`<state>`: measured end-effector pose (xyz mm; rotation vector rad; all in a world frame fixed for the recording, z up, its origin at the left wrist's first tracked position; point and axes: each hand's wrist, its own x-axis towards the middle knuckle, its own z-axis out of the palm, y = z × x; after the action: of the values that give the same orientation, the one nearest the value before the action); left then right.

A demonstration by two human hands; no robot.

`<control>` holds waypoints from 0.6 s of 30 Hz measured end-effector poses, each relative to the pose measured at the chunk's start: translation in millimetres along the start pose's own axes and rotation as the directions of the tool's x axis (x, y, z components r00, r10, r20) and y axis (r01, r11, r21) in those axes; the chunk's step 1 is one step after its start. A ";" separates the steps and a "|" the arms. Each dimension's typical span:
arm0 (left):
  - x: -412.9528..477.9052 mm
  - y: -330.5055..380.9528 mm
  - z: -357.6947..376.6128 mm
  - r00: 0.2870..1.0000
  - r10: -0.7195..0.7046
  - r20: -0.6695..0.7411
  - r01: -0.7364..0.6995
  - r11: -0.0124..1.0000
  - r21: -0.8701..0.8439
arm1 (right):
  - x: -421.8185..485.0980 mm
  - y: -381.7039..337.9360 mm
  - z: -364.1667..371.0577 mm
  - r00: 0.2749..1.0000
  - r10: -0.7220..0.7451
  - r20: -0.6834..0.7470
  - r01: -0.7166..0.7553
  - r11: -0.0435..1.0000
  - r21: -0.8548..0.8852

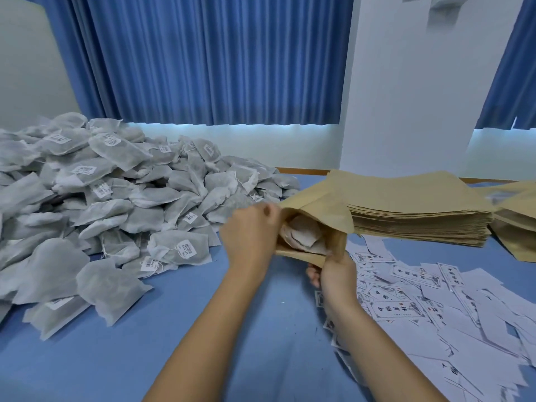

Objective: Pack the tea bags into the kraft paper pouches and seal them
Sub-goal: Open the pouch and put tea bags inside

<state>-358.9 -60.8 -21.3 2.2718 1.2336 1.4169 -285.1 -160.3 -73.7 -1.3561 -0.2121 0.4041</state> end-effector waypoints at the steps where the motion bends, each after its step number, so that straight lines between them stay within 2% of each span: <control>1: 6.9 -17.4 -3.5 0.997 -0.065 -0.046 0.067 0.996 0.056 | -0.7 1.1 0.1 1.000 0.004 0.005 -0.004 1.000 0.001; 3: 19.7 -63.7 -1.6 0.960 -0.258 0.110 0.211 0.922 0.326 | -0.7 2.1 -1.2 1.000 0.013 0.010 -0.013 1.000 -0.004; 4: 20.9 -86.8 -0.6 0.899 -0.374 0.228 0.240 0.856 0.457 | -0.1 2.8 -2.2 1.000 0.020 0.010 -0.020 1.000 -0.014; 6: 18.7 -126.4 5.8 0.752 -0.530 0.392 0.248 0.779 0.576 | 1.8 2.8 -2.8 0.999 0.034 0.008 -0.034 0.999 -0.008; 7: 16.9 -137.8 10.1 0.733 -0.534 0.420 0.227 0.775 0.590 | 2.7 2.0 -2.1 0.999 0.038 0.008 -0.039 0.999 0.005; 10: 18.5 -141.6 20.2 0.794 -0.446 0.413 0.124 0.784 0.609 | 4.9 0.5 0.9 0.999 0.049 0.009 -0.049 0.999 0.019; 12: 17.3 -128.7 26.5 0.796 -0.391 0.461 0.023 0.782 0.623 | 5.3 1.5 1.7 0.999 0.052 0.008 -0.052 0.998 0.022; 16: 10.2 -121.2 42.0 0.871 -0.190 0.452 -0.119 0.813 0.570 | 8.2 2.3 -1.0 0.996 0.086 0.001 -0.086 0.995 0.055; 18: 18.0 -133.3 46.7 0.850 -0.192 0.490 -0.144 0.811 0.567 | 8.6 2.9 -3.1 0.996 0.093 0.002 -0.093 0.994 0.059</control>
<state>-390.2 48.6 -106.9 2.7311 1.6320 0.3107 -276.5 -159.2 -77.9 -1.3115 -0.1353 0.4841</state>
